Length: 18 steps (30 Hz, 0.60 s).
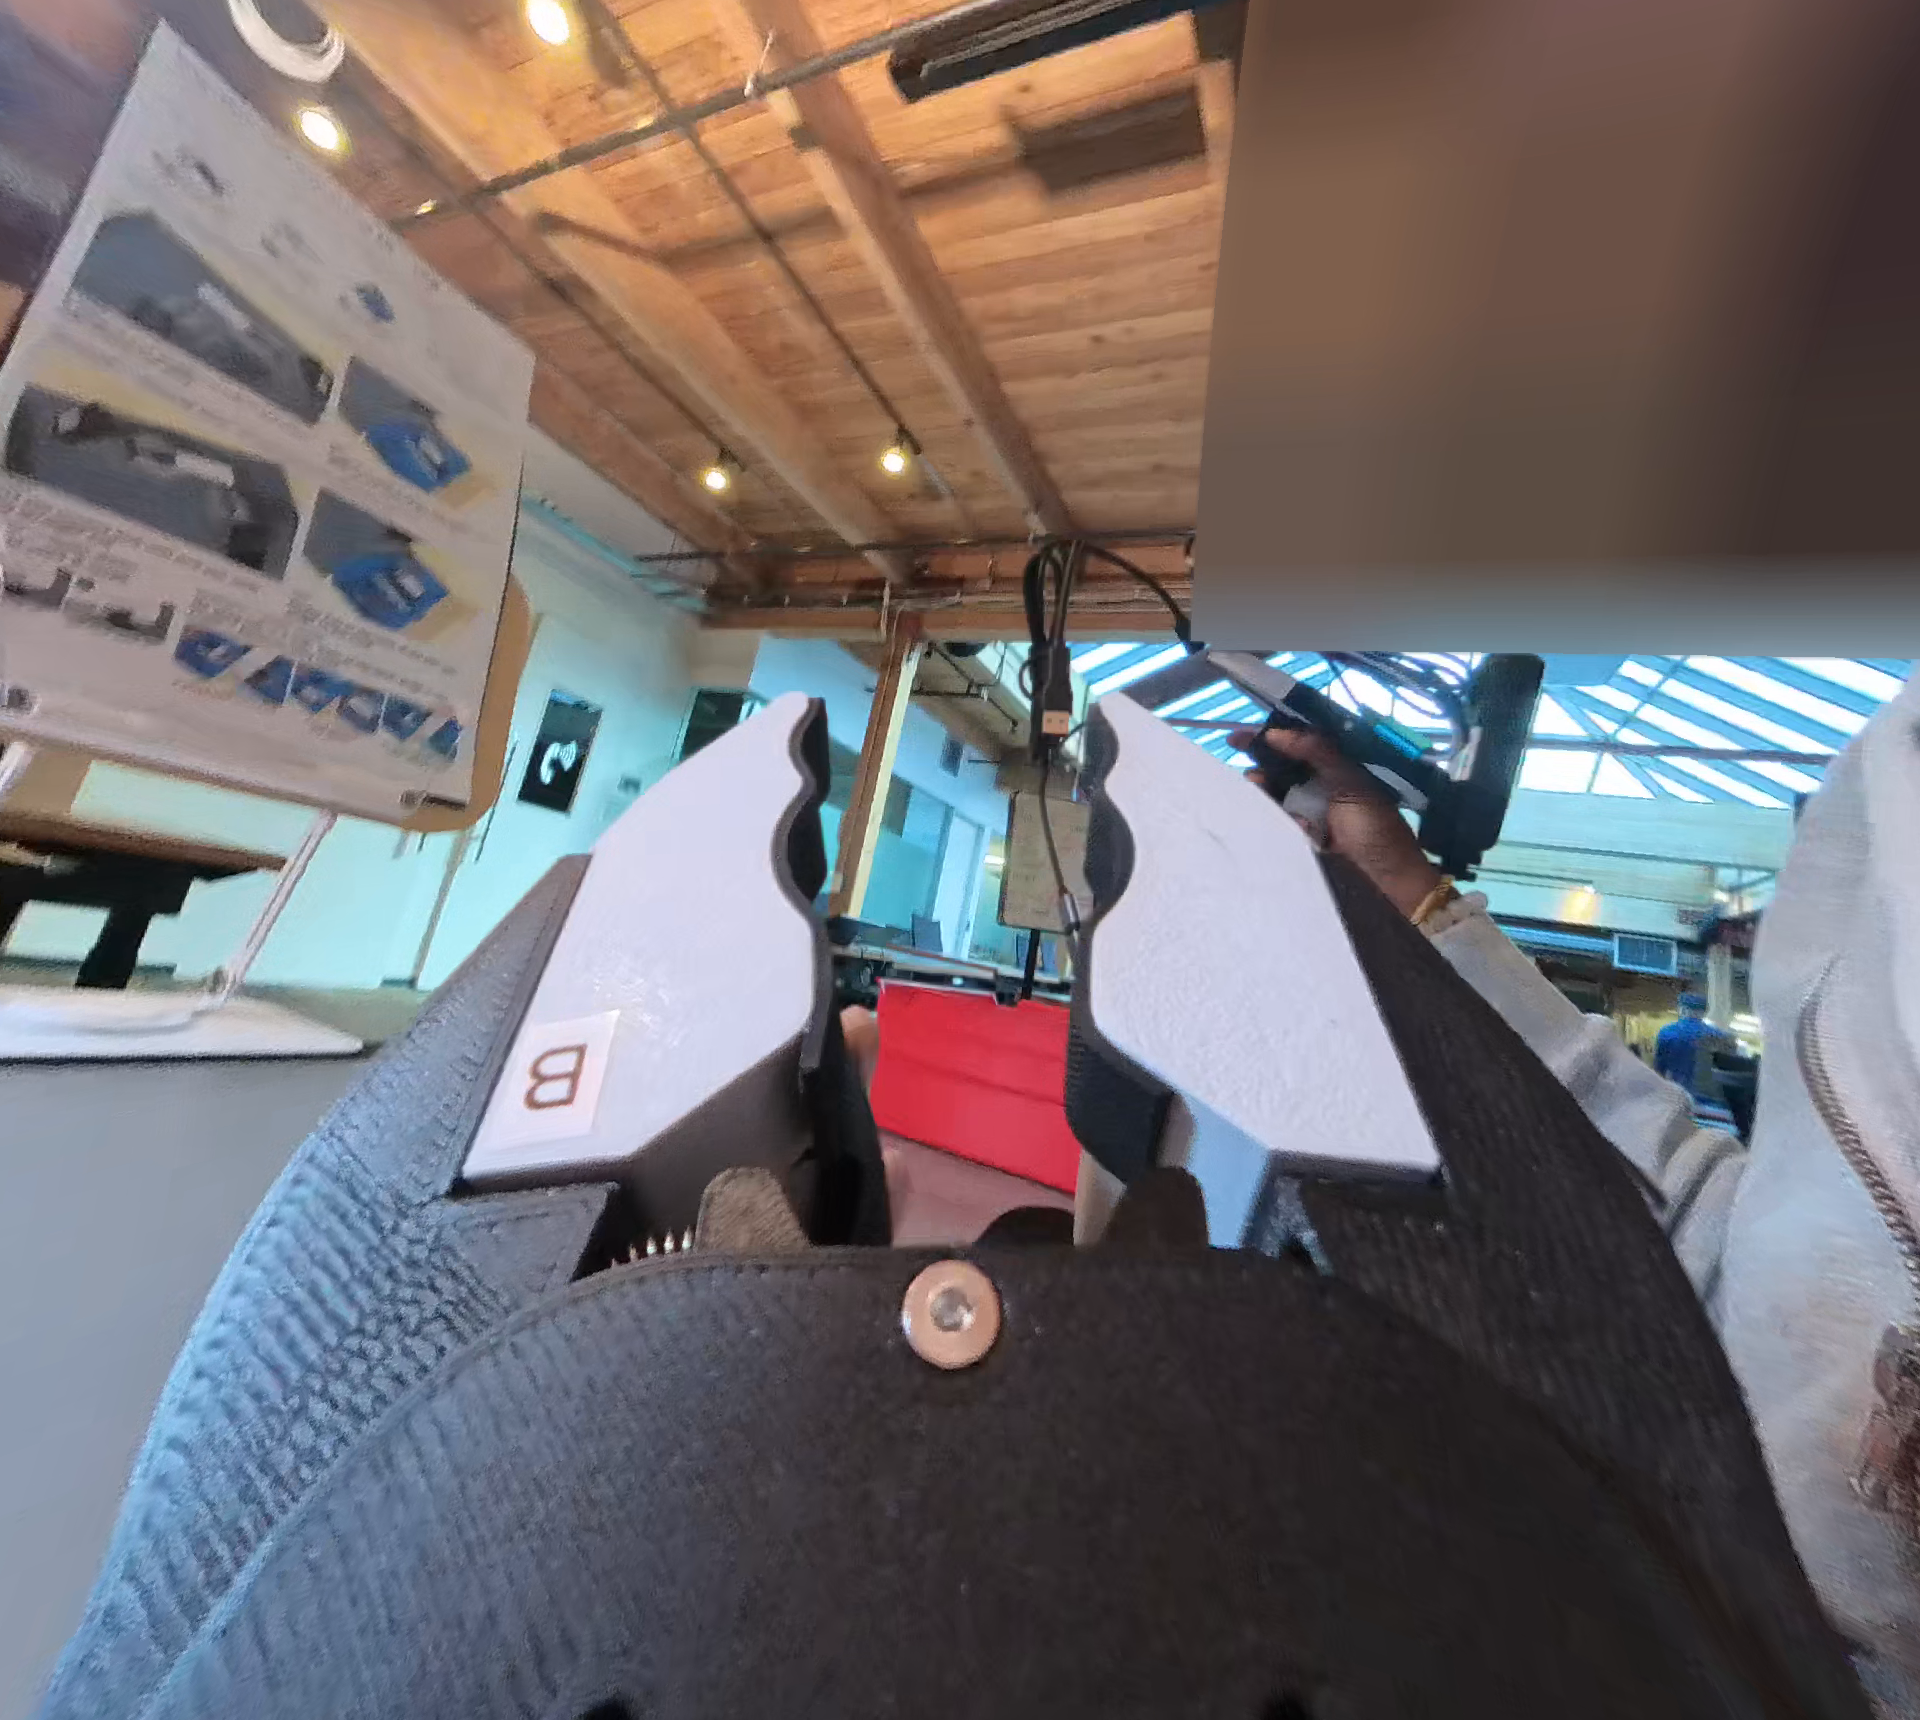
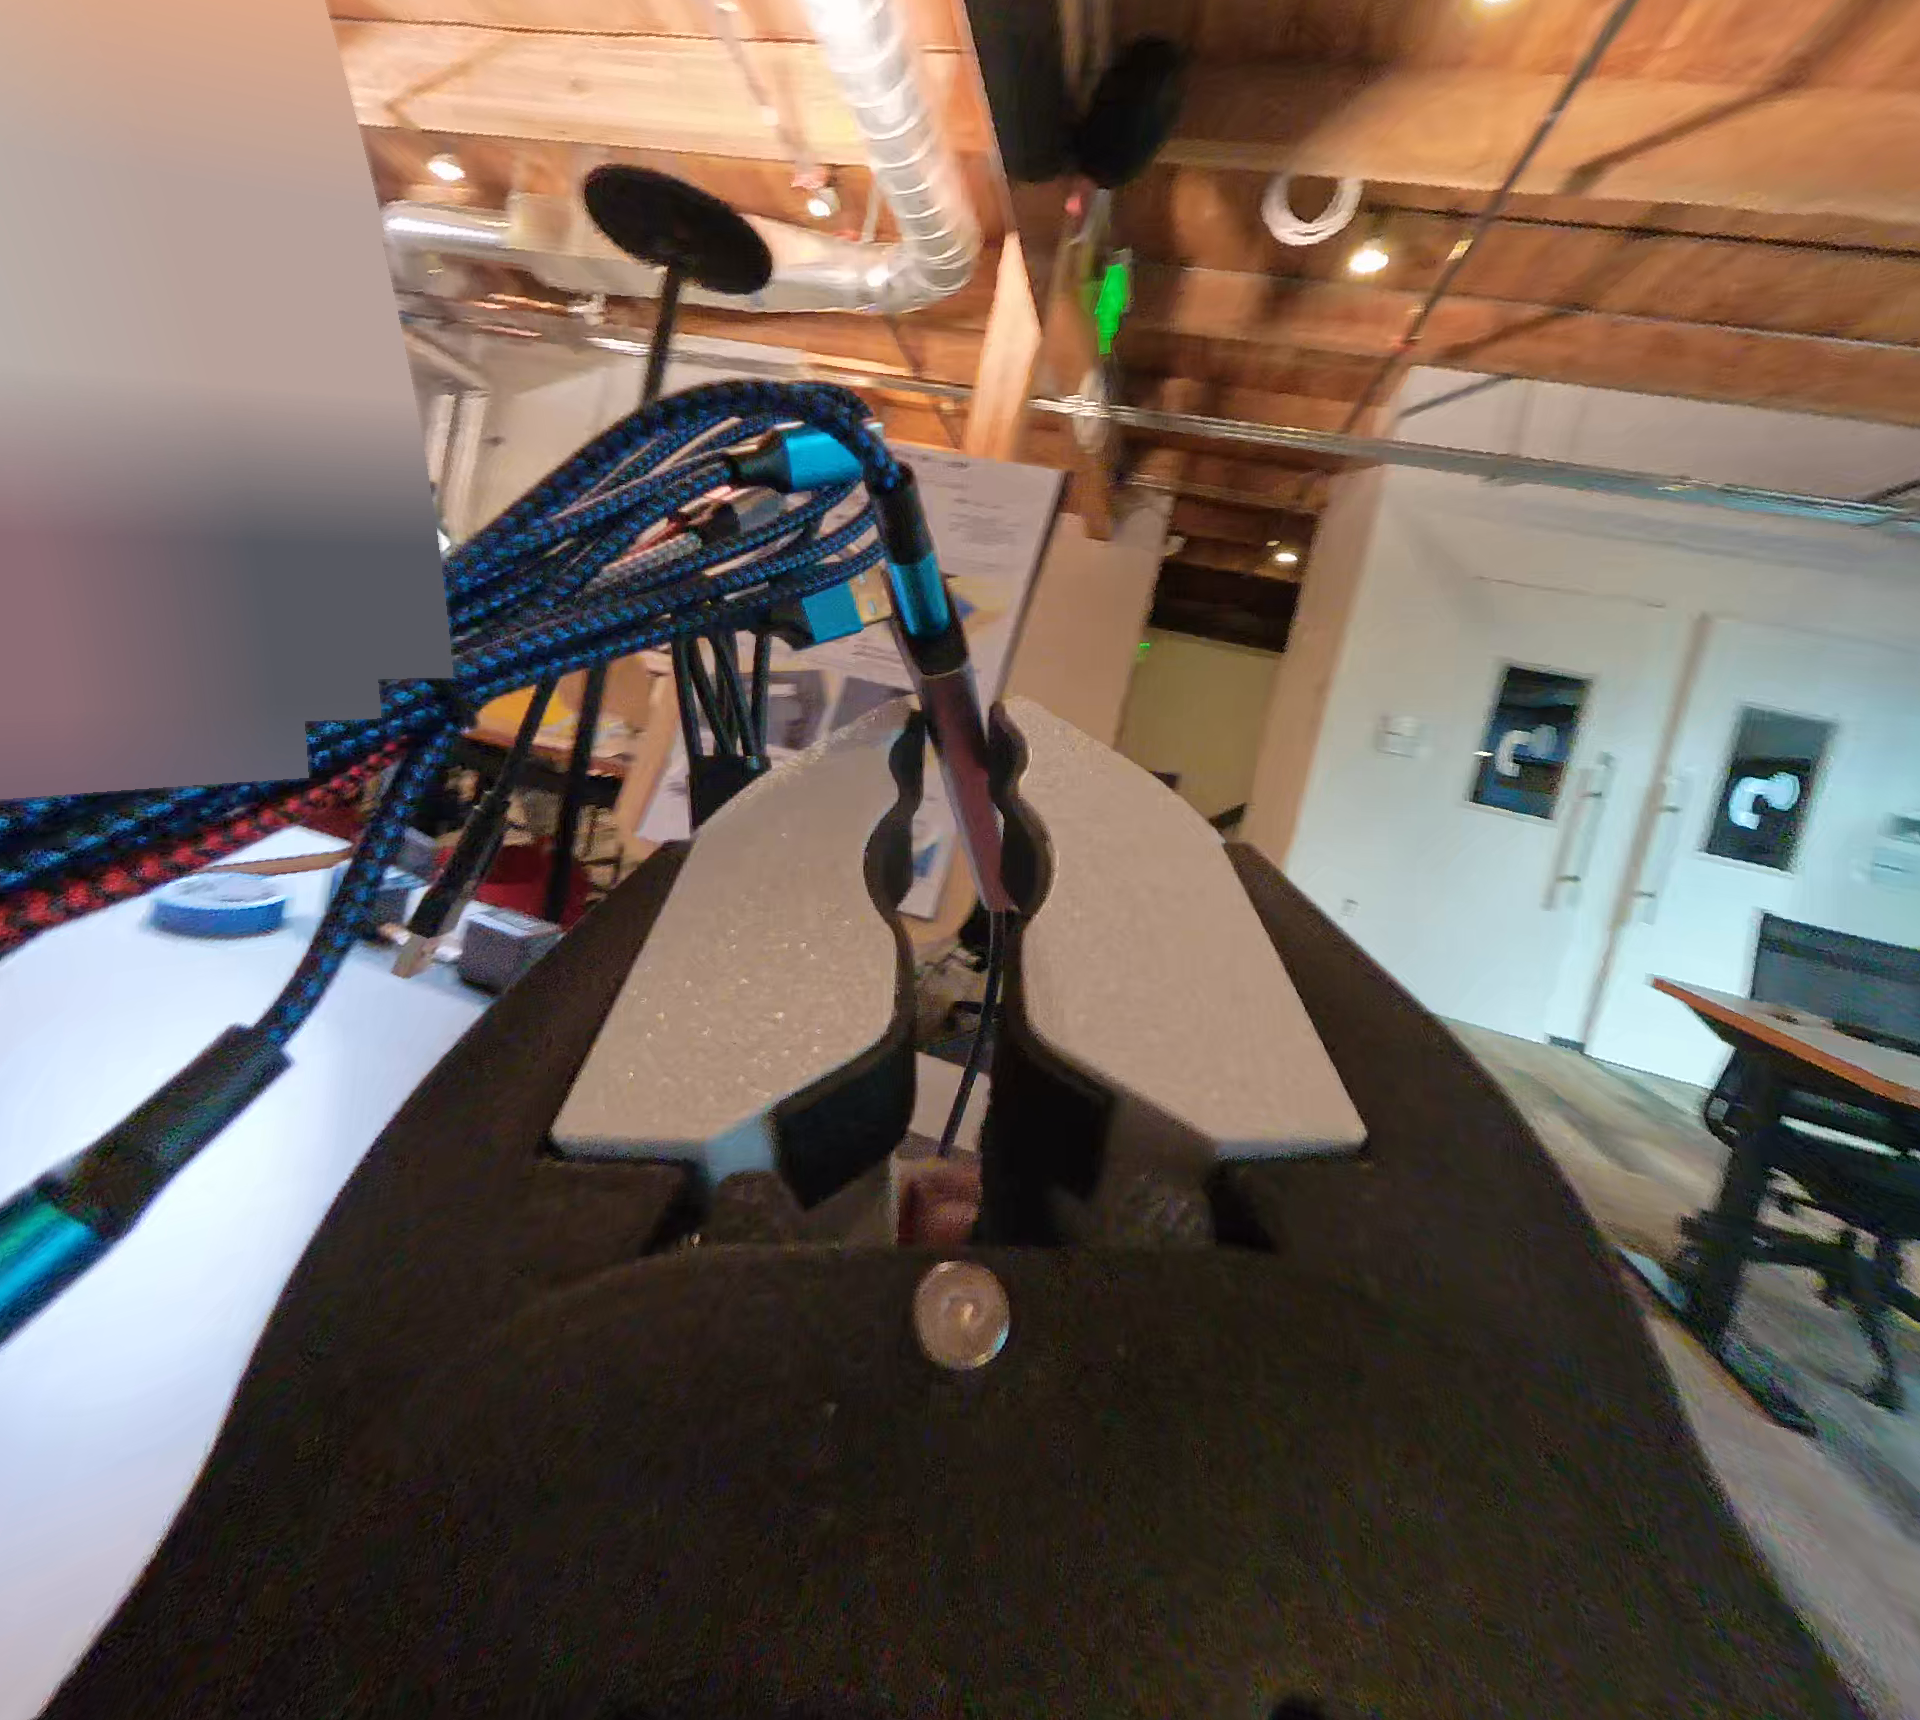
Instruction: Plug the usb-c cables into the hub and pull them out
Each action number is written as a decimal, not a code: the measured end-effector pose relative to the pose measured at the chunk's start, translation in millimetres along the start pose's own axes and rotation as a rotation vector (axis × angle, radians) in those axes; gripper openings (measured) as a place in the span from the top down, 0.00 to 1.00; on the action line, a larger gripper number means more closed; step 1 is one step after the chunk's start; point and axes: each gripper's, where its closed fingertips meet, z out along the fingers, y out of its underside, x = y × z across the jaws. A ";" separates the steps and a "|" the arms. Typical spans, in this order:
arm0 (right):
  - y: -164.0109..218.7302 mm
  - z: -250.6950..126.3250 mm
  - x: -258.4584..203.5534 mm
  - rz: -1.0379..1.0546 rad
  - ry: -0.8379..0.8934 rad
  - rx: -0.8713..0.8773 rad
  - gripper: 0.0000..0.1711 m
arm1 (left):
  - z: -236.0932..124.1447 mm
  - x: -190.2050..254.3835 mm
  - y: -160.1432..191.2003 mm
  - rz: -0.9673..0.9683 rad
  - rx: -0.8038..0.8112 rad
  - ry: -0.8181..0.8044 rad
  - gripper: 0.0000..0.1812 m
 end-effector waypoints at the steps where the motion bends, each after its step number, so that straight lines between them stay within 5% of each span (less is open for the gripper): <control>1: -3.5 -5.0 13.0 -0.001 0.036 0.003 0.93 | -0.6 0.3 -0.4 0.018 -0.005 0.001 0.74; 6: 16.6 -35.7 74.6 0.062 0.219 -0.076 0.93 | -0.1 0.5 3.2 0.020 -0.022 0.003 0.72; 11: 107.8 -89.5 116.9 0.180 0.444 -0.333 0.93 | 0.7 1.0 6.4 0.002 -0.039 0.011 0.74; 18: 217.6 -136.5 134.8 -0.067 0.540 -0.845 0.92 | 1.8 -1.1 9.3 -0.007 -0.055 -0.002 0.74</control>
